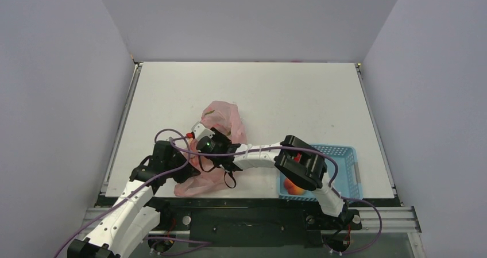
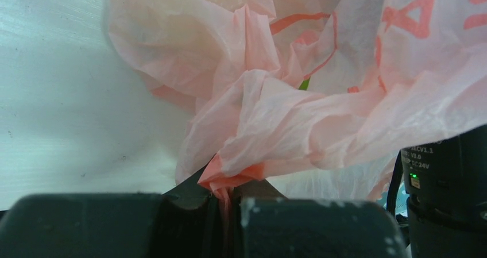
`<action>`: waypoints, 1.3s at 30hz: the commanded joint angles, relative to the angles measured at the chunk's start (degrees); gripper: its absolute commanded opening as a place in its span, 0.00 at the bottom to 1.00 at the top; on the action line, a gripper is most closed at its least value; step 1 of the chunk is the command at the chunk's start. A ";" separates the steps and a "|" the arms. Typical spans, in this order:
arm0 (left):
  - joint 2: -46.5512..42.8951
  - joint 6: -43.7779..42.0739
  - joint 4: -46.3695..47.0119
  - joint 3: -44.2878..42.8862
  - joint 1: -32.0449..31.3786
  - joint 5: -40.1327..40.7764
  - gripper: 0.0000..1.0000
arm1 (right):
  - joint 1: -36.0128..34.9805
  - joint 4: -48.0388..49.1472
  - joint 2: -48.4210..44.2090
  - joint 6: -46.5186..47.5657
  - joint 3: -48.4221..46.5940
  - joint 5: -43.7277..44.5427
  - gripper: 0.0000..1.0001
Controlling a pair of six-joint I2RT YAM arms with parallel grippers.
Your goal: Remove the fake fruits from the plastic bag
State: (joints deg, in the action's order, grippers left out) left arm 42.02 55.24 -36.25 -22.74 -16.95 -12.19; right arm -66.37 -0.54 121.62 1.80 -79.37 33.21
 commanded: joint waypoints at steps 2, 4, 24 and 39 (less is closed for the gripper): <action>-0.15 -1.14 1.46 -0.33 -0.41 0.31 0.00 | -4.18 -0.10 -3.33 3.71 3.11 -0.44 0.27; 0.23 -1.24 1.55 -0.37 -0.37 0.54 0.00 | -5.26 -0.58 -4.93 4.35 3.85 0.01 0.20; 0.31 -1.74 -0.76 -3.97 -0.36 3.29 0.00 | -10.11 -1.88 -19.73 3.85 14.59 -9.34 0.00; -1.06 -1.75 -2.13 -3.39 -0.38 3.66 0.00 | -6.11 -0.37 -20.30 -1.63 16.47 -5.06 0.37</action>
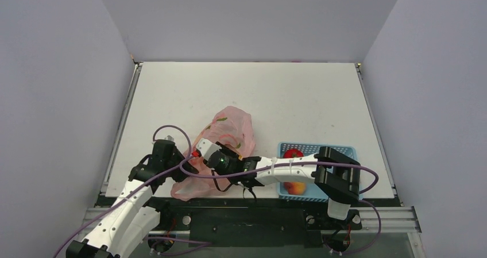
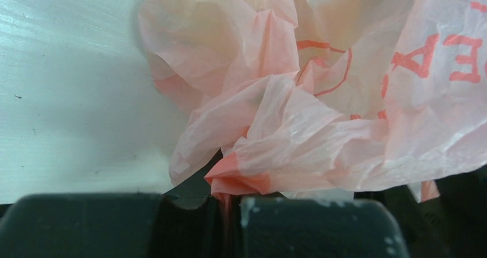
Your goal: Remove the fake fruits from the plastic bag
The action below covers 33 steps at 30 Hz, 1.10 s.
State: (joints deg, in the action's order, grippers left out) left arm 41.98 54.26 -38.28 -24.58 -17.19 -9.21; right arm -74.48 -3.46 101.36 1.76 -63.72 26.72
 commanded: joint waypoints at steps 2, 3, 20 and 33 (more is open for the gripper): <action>-1.11 -0.82 -0.05 -1.33 -0.13 0.86 0.00 | 2.65 4.30 0.62 -1.02 1.25 0.72 0.48; -0.93 -0.82 -0.04 -1.24 -0.12 0.78 0.00 | 2.97 4.64 1.35 -0.86 1.06 0.14 0.54; 2.40 -0.47 2.94 -0.64 -0.13 -0.60 0.00 | 3.94 3.66 9.91 -0.30 -4.26 -9.39 0.50; 1.24 -0.50 2.19 -1.03 -0.12 0.31 0.00 | 0.41 5.57 -3.82 -1.45 1.69 -12.16 0.00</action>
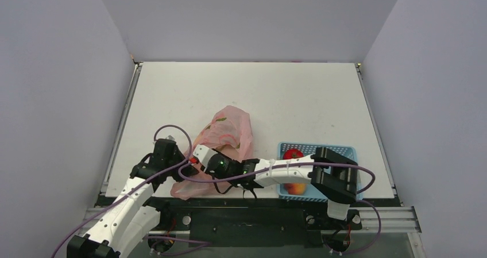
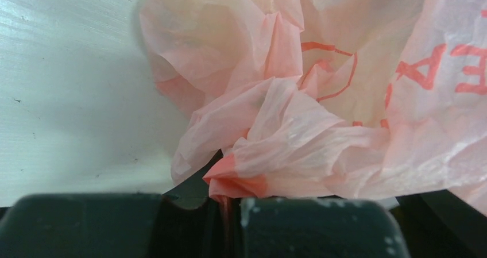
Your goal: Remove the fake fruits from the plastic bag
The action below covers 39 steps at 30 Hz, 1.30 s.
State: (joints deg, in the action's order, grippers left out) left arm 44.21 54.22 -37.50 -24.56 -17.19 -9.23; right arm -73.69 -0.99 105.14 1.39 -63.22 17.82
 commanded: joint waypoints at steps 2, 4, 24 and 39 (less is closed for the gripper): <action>-1.19 -0.43 0.91 -1.55 -0.12 0.40 0.00 | -0.38 2.88 -9.54 -1.35 1.59 -5.56 0.00; -1.28 -0.61 0.48 -2.03 -0.17 0.51 0.00 | -0.33 3.32 -11.56 -2.55 2.54 -7.68 0.00; -3.13 -0.34 -1.26 -2.44 -0.12 0.56 0.00 | 6.66 23.28 -23.64 -30.04 3.23 -39.80 0.00; -3.36 -0.51 0.47 -1.20 -0.06 0.02 0.00 | 16.11 -8.00 -53.11 -37.66 11.45 -26.87 0.00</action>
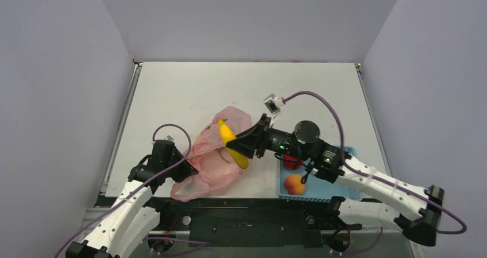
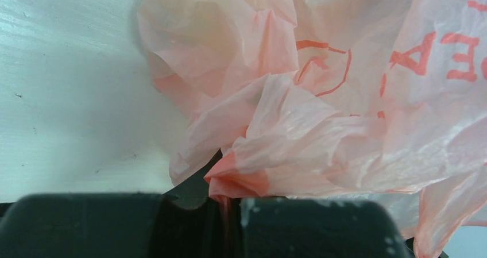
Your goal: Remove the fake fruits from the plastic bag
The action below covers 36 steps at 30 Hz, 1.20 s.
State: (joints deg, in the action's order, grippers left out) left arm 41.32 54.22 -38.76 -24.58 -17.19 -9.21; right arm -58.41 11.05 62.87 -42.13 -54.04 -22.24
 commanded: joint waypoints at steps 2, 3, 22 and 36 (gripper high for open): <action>-0.29 -0.56 1.92 -1.28 -0.05 -0.26 0.00 | 1.45 -28.43 -17.32 6.37 3.65 22.23 0.00; -0.15 -0.64 2.02 -1.32 -0.04 -0.34 0.00 | 1.70 -31.34 -21.21 5.88 3.84 29.18 0.00; -2.59 -0.16 0.21 -1.99 -0.04 0.16 0.00 | 22.70 -75.99 -11.52 -17.67 7.70 61.91 0.00; -2.13 0.51 0.32 -2.85 -0.08 -0.46 0.00 | 28.99 -49.99 -12.12 -18.37 25.98 51.23 0.04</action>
State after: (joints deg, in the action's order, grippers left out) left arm 39.00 54.41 -39.38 -24.60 -17.19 -9.23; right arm -30.46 -50.85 49.82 -60.66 -30.24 32.01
